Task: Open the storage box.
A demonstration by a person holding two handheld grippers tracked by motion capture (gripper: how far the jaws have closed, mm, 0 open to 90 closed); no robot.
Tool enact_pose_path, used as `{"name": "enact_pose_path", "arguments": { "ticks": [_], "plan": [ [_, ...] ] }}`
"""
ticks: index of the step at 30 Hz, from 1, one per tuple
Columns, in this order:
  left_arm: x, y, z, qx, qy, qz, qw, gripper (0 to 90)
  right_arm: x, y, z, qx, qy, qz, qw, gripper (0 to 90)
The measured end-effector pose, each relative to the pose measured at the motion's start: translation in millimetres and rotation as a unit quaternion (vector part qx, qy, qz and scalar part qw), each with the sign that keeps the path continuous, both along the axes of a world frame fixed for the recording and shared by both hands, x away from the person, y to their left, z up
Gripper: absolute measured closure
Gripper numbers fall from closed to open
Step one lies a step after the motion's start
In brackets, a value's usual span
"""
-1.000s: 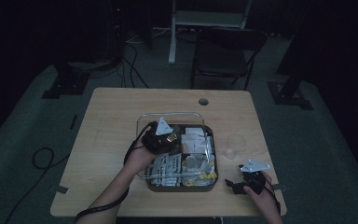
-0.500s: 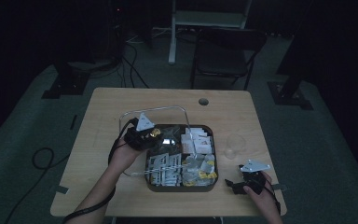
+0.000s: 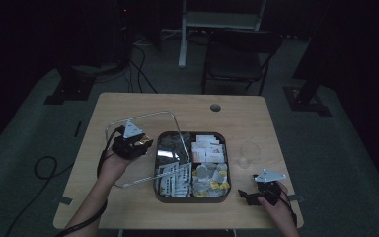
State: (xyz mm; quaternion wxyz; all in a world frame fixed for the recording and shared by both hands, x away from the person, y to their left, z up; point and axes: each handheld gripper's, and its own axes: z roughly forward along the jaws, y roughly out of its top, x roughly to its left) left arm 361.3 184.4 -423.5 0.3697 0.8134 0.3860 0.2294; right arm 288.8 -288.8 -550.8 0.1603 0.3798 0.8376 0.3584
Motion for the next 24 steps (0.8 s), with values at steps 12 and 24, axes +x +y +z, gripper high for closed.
{"name": "enact_pose_path", "arguments": {
  "ticks": [12, 24],
  "plan": [
    [-7.5, 45.5, -4.3, -0.002, 0.002, 0.051, 0.9987, 60.0, 0.0, 0.0, 0.0, 0.000, 0.000, 0.000, 1.0000, 10.0],
    [-9.2, 92.1, -4.6, -0.009, -0.001, 0.109, 0.9940, 60.0, 0.1, 0.0, 0.0, 0.000, 0.000, 0.000, 1.0000, 9.9]
  ]
}}
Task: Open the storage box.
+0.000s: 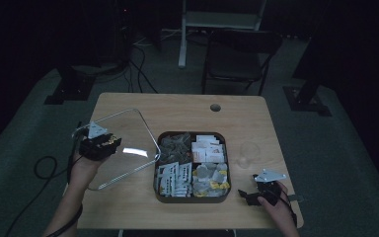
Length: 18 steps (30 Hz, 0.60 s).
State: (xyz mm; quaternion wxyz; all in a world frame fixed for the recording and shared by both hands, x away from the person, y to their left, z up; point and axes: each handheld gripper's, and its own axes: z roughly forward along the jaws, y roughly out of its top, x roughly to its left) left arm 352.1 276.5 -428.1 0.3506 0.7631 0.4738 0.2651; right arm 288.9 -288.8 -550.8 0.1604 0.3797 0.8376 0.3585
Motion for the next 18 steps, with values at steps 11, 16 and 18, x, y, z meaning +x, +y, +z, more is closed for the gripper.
{"name": "enact_pose_path", "arguments": {
  "ticks": [11, 16, 18],
  "plan": [
    [5.2, 21.6, -28.1, -0.005, 0.006, 0.045, 0.9990, 59.9, 0.0, 0.0, 0.0, 0.000, 0.000, 0.000, 1.0000, 9.9],
    [10.4, 24.4, -49.2, -0.009, 0.010, 0.056, 0.9983, 59.9, 0.0, 0.0, 0.0, 0.000, 0.000, 0.000, 1.0000, 10.0],
    [13.1, 25.9, -57.3, -0.018, 0.013, 0.062, 0.9978, 60.0, 0.0, 0.0, 0.0, 0.000, 0.000, 0.000, 1.0000, 10.0]
  ]
}}
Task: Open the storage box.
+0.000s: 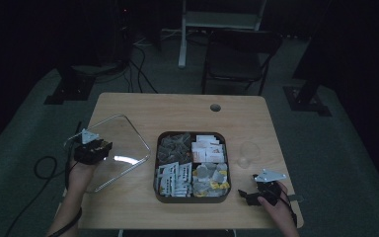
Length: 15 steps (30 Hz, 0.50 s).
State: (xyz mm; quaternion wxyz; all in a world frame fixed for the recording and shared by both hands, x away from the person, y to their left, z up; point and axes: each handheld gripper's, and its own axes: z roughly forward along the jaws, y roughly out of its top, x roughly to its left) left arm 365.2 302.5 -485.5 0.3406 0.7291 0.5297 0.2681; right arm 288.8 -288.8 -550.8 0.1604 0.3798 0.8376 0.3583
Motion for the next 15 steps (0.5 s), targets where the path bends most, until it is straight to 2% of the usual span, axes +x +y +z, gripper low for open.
{"name": "enact_pose_path", "arguments": {
  "ticks": [4, 15],
  "plan": [
    [5.8, -1.7, -11.3, 0.000, 0.007, 0.013, 0.9999, 59.9, 0.0, 0.0, 0.0, 0.000, 0.000, 0.000, 1.0000, 9.9],
    [21.6, -14.0, -30.3, 0.001, 0.024, 0.021, 0.9995, 59.9, 0.0, 0.0, 0.0, 0.000, 0.000, 0.000, 1.0000, 9.9]
  ]
}}
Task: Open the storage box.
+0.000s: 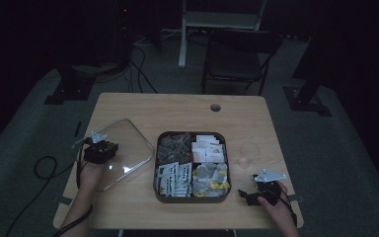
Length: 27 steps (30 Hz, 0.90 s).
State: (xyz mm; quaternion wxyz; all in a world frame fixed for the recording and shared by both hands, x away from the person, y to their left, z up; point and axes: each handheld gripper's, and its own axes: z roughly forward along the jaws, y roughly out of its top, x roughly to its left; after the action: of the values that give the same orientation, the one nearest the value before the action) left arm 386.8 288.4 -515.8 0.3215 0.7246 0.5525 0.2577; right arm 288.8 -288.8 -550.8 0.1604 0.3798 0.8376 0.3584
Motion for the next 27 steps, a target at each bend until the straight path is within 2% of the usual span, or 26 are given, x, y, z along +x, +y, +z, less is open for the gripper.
{"name": "enact_pose_path", "arguments": {
  "ticks": [14, 17, 21, 22, 23, 24, 25, 26, 27],
  "plan": [
    [7.7, -9.5, -14.3, 0.008, 0.007, 0.004, 0.9999, 59.8, 0.0, 0.0, 0.0, 0.000, 0.000, 0.000, 1.0000, 10.0],
    [8.0, -10.1, -16.4, 0.011, 0.002, 0.006, 0.9999, 59.7, 0.0, 0.0, 0.0, 0.000, 0.000, 0.000, 1.0000, 9.9],
    [8.9, -10.9, -16.5, 0.013, 0.004, -0.009, 0.9999, 59.6, 0.0, 0.0, 0.0, 0.000, 0.000, 0.000, 1.0000, 9.9],
    [8.6, -10.2, -16.9, 0.011, 0.002, -0.011, 0.9999, 59.4, 0.0, 0.0, 0.0, 0.000, 0.000, 0.000, 1.0000, 10.0],
    [8.5, -7.3, -17.1, -0.011, 0.007, -0.012, 0.9998, 58.9, 0.0, 0.0, 0.0, 0.000, 0.000, 0.000, 1.0000, 10.0],
    [9.1, -5.6, -17.2, -0.027, 0.016, -0.009, 0.9995, 54.1, 0.0, 0.0, 0.0, 0.000, 0.000, 0.000, 1.0000, 10.0],
    [8.8, -4.9, -16.8, -0.030, 0.020, -0.006, 0.9993, 43.0, 0.0, 0.0, 0.0, 0.000, 0.000, 0.000, 1.0000, 10.0],
    [7.9, -4.3, -16.2, -0.032, 0.021, -0.005, 0.9993, 38.1, 0.0, 0.0, 0.0, 0.000, 0.000, 0.000, 1.0000, 10.0],
    [5.7, -3.0, -15.4, -0.037, 0.020, -0.017, 0.9990, 34.0, 0.0, 0.0, 0.0, 0.000, 0.000, 0.000, 1.0000, 9.9]
  ]
}}
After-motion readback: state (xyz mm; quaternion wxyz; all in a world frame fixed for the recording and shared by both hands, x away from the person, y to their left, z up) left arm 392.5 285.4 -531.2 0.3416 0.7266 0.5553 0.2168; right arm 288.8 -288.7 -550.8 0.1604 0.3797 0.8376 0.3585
